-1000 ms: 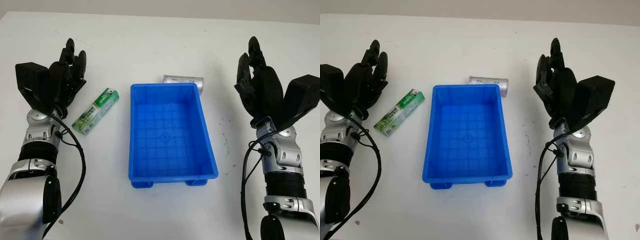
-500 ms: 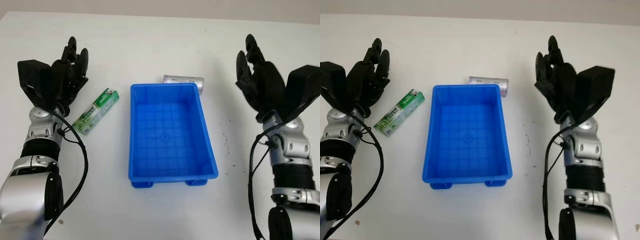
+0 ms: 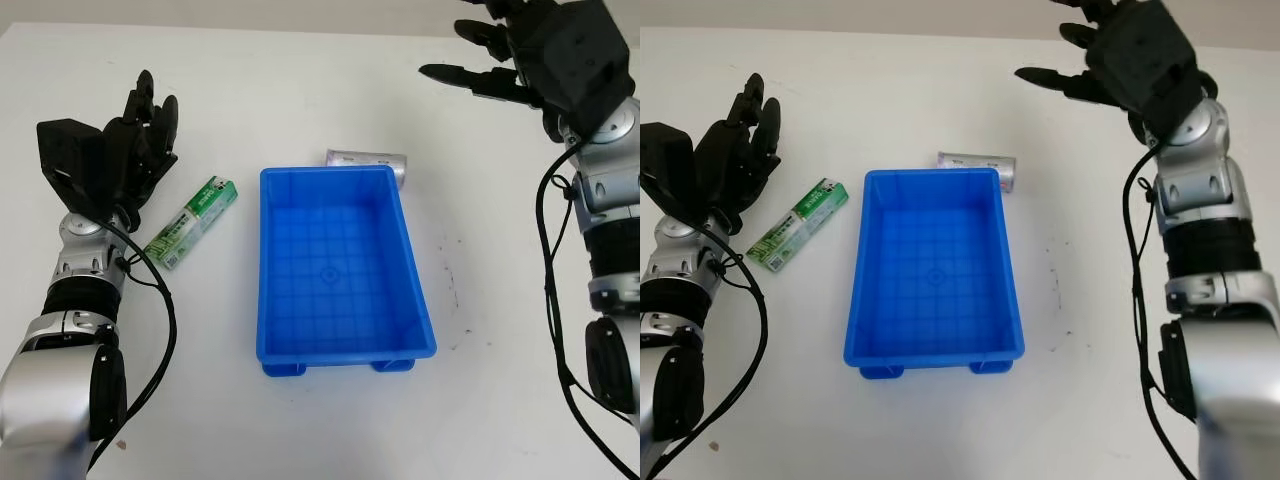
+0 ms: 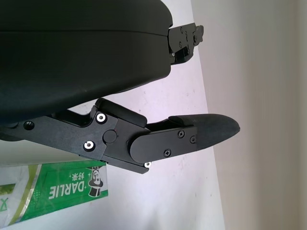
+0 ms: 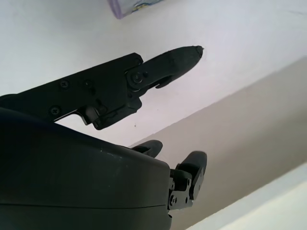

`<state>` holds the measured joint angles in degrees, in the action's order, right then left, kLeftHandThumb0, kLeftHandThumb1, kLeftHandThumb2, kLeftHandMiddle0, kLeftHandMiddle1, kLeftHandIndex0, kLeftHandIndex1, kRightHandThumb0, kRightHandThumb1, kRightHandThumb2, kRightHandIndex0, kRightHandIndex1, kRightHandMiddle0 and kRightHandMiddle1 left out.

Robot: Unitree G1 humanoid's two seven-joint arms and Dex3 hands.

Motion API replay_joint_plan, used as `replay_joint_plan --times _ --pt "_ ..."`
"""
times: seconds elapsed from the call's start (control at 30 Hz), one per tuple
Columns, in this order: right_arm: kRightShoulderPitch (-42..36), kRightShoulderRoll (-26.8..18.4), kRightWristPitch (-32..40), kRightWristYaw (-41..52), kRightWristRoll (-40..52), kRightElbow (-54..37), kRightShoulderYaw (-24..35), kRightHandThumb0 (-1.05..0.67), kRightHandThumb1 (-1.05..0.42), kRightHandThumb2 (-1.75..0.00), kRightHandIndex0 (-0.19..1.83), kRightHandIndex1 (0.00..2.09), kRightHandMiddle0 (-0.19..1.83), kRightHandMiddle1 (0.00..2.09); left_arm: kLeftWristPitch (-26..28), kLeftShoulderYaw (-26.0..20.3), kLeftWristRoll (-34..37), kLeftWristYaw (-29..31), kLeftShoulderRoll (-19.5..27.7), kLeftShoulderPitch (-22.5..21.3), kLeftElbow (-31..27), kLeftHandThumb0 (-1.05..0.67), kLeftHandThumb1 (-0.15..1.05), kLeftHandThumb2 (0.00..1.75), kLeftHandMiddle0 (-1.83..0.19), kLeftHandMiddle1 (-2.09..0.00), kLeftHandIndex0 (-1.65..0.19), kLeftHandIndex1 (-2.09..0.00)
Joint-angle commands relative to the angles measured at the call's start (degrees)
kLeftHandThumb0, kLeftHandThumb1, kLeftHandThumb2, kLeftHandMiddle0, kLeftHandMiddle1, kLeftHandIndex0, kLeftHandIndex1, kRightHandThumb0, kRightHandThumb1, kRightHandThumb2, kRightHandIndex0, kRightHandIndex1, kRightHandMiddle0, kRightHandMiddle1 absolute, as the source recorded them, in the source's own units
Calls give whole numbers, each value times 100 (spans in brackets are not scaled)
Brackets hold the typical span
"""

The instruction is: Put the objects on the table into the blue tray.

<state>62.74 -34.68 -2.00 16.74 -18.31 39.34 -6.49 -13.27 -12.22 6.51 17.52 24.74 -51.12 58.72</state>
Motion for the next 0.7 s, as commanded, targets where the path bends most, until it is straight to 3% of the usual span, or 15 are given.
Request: replay_joint_plan --times 0.0,0.33,0.57,0.67 --pt "282 -127 -301 90 -162 345 -170 -52 -84 -5 27 35 8 61 29 10 -17 -15 13 0 -92 -72 105 58 19 0 19 0" --pt "1022 -139 -1340 370 -934 1610 -885 -47 -80 -5 35 33 17 54 80 -26 28 5 21 35 -128 -73 105 58 19 0 19 0" --pt "1283 -100 -1482 573 -1319 1853 -1213 -47 -80 -5 32 33 19 49 90 -27 47 -25 -3 40 -145 -71 105 58 19 0 19 0" --pt "1320 -81 -1476 638 -1380 1866 -1283 -48 -79 -5 32 36 25 38 92 -17 40 -7 -2 28 -122 -71 105 58 19 0 19 0"
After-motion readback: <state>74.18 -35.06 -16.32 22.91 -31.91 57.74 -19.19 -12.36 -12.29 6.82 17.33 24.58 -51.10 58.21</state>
